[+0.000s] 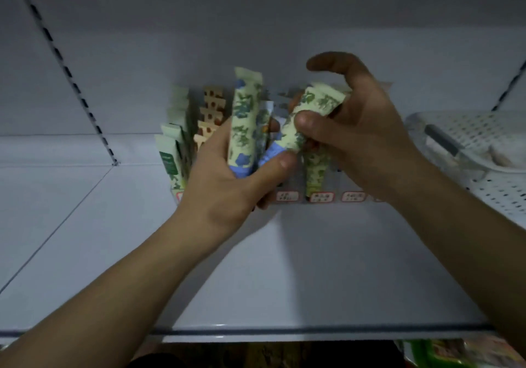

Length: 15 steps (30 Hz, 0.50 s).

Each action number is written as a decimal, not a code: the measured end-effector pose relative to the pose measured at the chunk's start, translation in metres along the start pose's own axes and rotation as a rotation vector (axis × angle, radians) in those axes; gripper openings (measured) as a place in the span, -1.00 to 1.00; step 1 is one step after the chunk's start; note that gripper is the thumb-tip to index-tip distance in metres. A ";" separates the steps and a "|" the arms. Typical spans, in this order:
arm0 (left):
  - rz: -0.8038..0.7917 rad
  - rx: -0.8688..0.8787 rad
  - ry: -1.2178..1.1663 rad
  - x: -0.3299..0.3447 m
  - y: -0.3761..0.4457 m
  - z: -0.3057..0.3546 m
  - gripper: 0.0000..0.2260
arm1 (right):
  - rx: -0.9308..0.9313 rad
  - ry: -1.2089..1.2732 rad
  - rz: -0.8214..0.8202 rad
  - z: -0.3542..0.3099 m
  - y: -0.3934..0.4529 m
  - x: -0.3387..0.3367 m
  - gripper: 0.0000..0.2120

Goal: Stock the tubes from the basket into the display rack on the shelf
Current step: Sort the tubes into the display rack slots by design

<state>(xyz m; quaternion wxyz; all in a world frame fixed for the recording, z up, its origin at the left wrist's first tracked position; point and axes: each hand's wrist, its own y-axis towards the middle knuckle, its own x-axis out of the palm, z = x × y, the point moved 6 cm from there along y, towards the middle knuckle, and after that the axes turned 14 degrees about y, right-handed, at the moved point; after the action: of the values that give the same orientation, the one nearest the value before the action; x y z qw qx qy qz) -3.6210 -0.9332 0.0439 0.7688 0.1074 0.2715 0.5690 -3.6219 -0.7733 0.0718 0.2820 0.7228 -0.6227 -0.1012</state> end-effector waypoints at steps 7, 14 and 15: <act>-0.032 0.030 0.067 0.069 0.027 0.001 -0.81 | -0.071 -0.104 0.250 -0.015 -0.019 -0.087 -0.89; -0.075 0.390 0.576 0.083 0.009 -0.023 -0.78 | -0.335 -0.559 0.330 -0.028 -0.029 -0.113 -0.92; -0.135 0.385 0.597 0.085 0.006 -0.028 -0.73 | -0.339 -0.604 0.316 -0.025 -0.029 -0.110 -0.92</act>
<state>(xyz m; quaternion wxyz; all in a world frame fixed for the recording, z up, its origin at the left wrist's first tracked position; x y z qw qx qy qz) -3.6239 -0.8556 -0.0015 0.6572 0.0611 0.5927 0.4616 -3.6076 -0.6587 0.0540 0.2134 0.4984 -0.7562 -0.3665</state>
